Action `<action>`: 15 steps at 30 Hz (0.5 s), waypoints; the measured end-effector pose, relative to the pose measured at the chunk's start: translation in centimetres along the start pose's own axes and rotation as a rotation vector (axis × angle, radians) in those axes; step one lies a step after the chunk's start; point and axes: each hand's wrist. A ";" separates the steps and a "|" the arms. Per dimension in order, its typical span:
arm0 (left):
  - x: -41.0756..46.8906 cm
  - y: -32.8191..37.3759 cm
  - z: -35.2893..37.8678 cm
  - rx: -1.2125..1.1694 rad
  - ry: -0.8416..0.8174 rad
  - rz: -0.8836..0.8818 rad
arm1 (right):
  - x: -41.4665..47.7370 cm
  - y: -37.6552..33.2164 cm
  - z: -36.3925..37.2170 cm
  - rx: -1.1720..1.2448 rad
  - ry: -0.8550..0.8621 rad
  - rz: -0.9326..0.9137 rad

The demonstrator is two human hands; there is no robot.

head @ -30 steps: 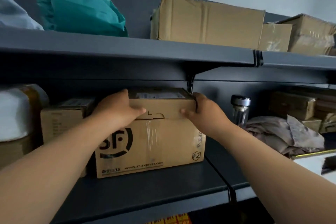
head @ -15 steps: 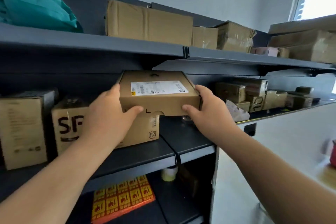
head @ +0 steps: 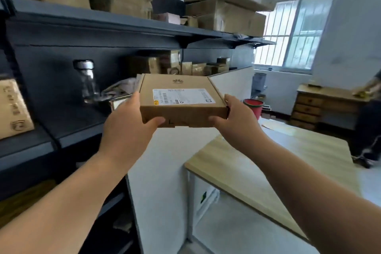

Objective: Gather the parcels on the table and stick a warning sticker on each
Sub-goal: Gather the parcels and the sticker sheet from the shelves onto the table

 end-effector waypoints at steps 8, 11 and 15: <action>2.4 2.2 13.5 -0.107 -0.263 0.081 | 0.4 11.8 -1.2 -0.054 0.057 0.260; 4.4 1.4 18.6 -0.147 -0.361 0.096 | 2.4 15.5 0.4 -0.083 0.063 0.338; 7.9 -0.7 26.1 -0.185 -0.495 0.083 | 6.1 20.3 3.5 -0.108 0.048 0.473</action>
Point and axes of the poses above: each hand's wrist, its own x-axis towards the middle knuckle, its own z-axis out of the palm, y = z × x, and after that the axes turned 9 degrees about -x, right-handed
